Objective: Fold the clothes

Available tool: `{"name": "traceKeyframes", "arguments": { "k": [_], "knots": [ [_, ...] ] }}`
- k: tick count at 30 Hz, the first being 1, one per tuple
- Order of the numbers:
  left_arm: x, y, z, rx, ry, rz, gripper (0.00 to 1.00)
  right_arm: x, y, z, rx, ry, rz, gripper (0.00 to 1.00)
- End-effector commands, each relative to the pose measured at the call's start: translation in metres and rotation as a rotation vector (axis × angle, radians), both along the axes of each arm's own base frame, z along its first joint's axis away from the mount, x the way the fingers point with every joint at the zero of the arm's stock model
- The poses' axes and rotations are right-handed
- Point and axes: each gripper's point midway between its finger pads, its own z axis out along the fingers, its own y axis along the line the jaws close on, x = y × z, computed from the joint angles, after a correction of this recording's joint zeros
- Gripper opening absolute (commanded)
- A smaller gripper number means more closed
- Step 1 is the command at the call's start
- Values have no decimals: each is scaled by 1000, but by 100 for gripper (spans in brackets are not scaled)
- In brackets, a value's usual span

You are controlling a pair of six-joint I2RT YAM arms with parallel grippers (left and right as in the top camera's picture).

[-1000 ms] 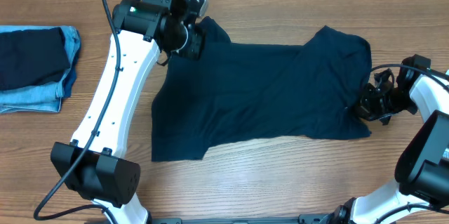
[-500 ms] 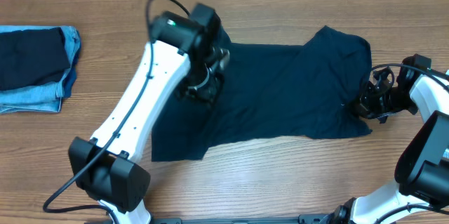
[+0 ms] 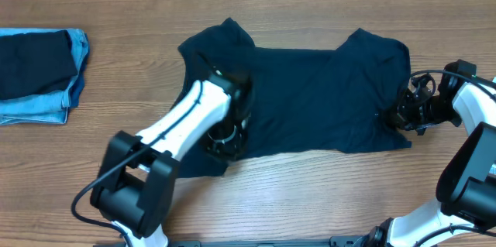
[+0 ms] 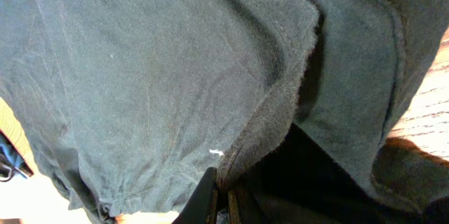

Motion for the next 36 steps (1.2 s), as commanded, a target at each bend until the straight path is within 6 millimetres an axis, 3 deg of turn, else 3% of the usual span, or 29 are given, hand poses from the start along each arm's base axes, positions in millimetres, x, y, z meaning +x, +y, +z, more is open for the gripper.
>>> {"name": "traceKeyframes", "arguments": {
  "k": [1, 8, 15, 18, 21, 24, 26, 29, 31, 36],
  "knots": [
    [-1, 11, -19, 153, -95, -24, 35, 4, 1, 12, 2, -43, -6, 4],
    [8, 14, -44, 167, -183, -11, 45, 4, 1, 12, 3, -43, -6, 4],
    [1, 18, -55, 169, -176, -18, 43, 4, 1, 12, 2, -43, -6, 4],
    [-3, 21, -58, 177, -166, -20, 30, 4, 1, 12, 2, -43, -6, 4],
    [-3, 21, -57, 178, -167, -12, 5, 5, 1, 12, 2, -44, -6, 4],
    [-1, 20, -54, 179, -169, -13, 4, 6, 0, 14, 0, -48, -6, 4],
    [4, 18, -45, 181, -176, -13, 4, 9, -1, 19, -7, -64, -6, 4],
    [24, 17, -11, 194, -244, -11, 4, 17, -5, 42, -36, -125, -5, 4],
    [44, 20, 22, 199, -326, 9, 4, 23, -8, 63, -63, -184, -4, 4],
    [100, 35, 126, 97, -572, 151, 4, 28, -11, 110, -111, -283, -4, 4]
  ]
}}
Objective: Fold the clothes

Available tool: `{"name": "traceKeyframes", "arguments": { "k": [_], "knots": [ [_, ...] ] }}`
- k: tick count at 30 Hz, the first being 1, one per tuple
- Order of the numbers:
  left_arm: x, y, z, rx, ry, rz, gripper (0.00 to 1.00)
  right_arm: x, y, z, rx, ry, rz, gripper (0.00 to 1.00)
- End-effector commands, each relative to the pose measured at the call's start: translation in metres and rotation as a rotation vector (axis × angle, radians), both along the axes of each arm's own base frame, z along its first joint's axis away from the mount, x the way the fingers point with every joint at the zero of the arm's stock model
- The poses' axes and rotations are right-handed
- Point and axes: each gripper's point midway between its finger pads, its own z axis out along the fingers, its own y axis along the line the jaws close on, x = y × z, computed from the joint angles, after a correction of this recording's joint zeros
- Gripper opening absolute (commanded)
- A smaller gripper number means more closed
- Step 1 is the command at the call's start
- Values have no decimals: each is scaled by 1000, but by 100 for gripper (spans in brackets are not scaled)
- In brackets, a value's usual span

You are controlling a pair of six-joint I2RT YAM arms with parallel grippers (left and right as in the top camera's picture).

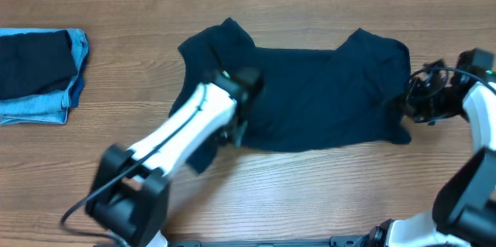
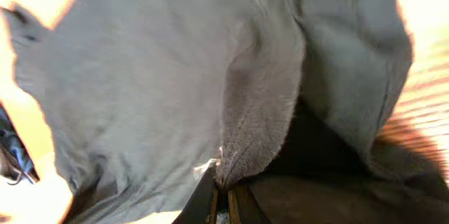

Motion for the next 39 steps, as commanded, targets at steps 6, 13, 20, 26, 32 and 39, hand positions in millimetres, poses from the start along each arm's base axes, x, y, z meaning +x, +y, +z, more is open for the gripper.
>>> {"name": "traceKeyframes", "arguments": {
  "k": [6, 13, 20, 26, 32, 39],
  "knots": [
    [75, 64, 155, -75, -440, 148, 4, 2, -1, 64, -45, -111, -4, 4],
    [87, 118, 191, -56, -523, 266, 4, 31, -1, 116, -39, -302, 28, 4],
    [100, 116, 234, -98, -641, 179, 4, 60, 11, 206, -31, -602, 128, 4],
    [111, 104, 267, -178, -749, 137, 4, 62, 44, 297, 90, -952, 335, 4],
    [120, 110, 281, -149, -817, 138, 4, 73, 30, 314, 34, -985, 261, 4],
    [139, 85, 321, -294, -963, 47, 4, 70, 38, 343, 89, -1091, 312, 4]
  ]
}}
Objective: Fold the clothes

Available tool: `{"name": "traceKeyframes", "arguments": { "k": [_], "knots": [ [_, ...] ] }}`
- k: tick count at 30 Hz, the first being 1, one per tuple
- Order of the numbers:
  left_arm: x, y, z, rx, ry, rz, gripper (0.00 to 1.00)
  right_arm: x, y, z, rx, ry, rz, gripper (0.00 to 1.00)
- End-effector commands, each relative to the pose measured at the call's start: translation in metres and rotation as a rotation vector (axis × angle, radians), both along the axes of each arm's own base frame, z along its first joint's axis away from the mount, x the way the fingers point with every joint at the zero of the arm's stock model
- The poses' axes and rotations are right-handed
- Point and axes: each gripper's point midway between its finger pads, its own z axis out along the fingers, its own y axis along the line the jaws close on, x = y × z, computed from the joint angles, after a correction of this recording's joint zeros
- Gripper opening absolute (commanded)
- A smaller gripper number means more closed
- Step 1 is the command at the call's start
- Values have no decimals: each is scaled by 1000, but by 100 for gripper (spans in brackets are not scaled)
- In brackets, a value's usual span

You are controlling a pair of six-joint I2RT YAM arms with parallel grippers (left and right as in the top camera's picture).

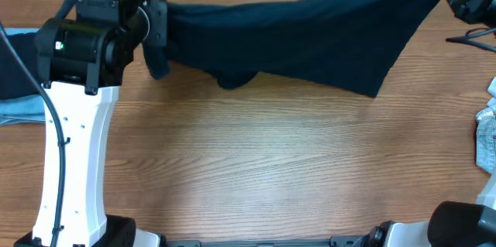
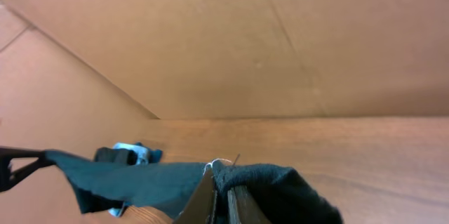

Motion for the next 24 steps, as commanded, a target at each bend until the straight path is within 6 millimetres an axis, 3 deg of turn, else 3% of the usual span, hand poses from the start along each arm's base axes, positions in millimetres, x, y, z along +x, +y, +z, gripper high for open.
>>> {"name": "traceKeyframes", "arguments": {
  "k": [1, 7, 14, 19, 24],
  "knots": [
    [3, -10, 38, -37, -116, -72, 4, -17, 11, 35, 28, -73, 54, 4],
    [-14, -7, 92, -52, -245, -70, 4, -34, 12, 70, 69, -119, 19, 4],
    [-60, 10, 143, -40, -363, -31, 4, -86, 18, 135, 126, -222, -46, 4],
    [-78, 22, 148, 3, -366, 4, 4, -101, 8, 147, 150, -231, -93, 4],
    [-65, 23, 141, 23, -349, 15, 4, -87, -1, 133, 180, -176, -104, 4]
  ]
}}
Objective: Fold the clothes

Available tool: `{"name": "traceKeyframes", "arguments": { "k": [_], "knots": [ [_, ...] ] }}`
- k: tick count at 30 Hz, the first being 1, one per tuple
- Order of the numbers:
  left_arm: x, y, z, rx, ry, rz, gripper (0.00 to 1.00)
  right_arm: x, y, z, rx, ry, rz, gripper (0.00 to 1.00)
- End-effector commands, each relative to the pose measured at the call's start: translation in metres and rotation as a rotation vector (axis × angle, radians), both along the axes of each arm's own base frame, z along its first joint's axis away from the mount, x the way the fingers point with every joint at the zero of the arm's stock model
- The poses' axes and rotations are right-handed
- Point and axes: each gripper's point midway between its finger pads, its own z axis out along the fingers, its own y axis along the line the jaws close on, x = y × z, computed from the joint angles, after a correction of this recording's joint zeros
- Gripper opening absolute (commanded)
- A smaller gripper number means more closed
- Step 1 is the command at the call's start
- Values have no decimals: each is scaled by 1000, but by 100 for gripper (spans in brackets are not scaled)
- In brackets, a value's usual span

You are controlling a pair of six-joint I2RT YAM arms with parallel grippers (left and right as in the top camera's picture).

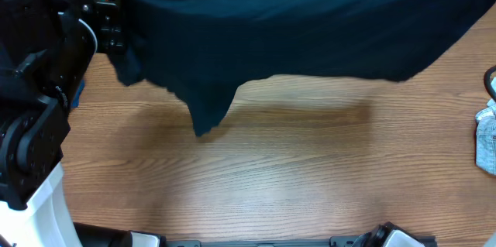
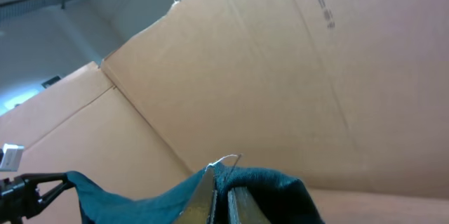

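The dark navy shirt [image 1: 310, 38] hangs stretched wide in the air above the wooden table [image 1: 310, 177], close under the overhead camera, with one corner drooping at lower left. My left gripper [image 1: 116, 3] holds its left end at the top left, jaws hidden by cloth. The right gripper [image 2: 222, 194] is out of the overhead frame past the top right. In the right wrist view it is shut on a bunched edge of the shirt [image 2: 273, 189], a loose white thread sticking up, with a cardboard wall behind.
My white left arm [image 1: 31, 138] fills the left side of the overhead view. A light denim garment [image 1: 488, 135] lies at the table's right edge beside a black cable [image 1: 490, 83]. A sliver of blue cloth [image 1: 78, 92] shows behind the left arm.
Both grippers have risen further with the shirt. It now spans the whole top of the overhead view, nearer the camera, and the right gripper has left that frame.
The shirt lay flat on the table with my left gripper at its lower left and my right shut on its right edge. The left end then lifted off the table. After that the shirt hung between both raised grippers, and now hangs higher still.
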Motion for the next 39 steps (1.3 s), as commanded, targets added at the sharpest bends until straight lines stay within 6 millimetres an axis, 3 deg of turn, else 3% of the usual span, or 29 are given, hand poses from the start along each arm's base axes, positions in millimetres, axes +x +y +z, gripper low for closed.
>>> {"name": "traceKeyframes", "arguments": {
  "k": [1, 3, 7, 11, 16, 20, 25, 27, 30, 36, 39],
  "knots": [
    [19, 6, -3, 49, 0, 35, 4, 27, -20, -20, 73, 85, -8, 4],
    [38, 7, -13, 58, 23, 44, 4, 38, -26, -29, 90, 111, -8, 4],
    [92, 11, -48, 64, 96, 64, 4, 81, -47, -69, 148, 208, 8, 4],
    [148, 4, -73, 19, 96, 14, 4, 129, -48, -106, 168, 251, 70, 4],
    [202, -5, -82, -91, 21, -49, 4, 177, -34, -133, 169, 219, 148, 4],
    [227, -17, -68, -171, -86, -101, 4, 196, -26, -123, 159, 110, 173, 4],
    [222, -18, -17, -180, -248, -125, 4, 188, -30, -91, 142, -18, 182, 4],
    [214, -19, -14, -176, -234, -129, 4, 182, -29, -92, 126, -16, 216, 4],
    [202, -19, -35, -153, -126, -131, 4, 171, -19, -104, 113, 52, 311, 4],
    [171, -21, -112, -113, 208, -133, 4, 162, -10, -141, 219, 292, 413, 4],
    [149, -23, -140, -113, 354, -131, 4, 159, -9, -161, 278, 399, 426, 4]
  ]
}}
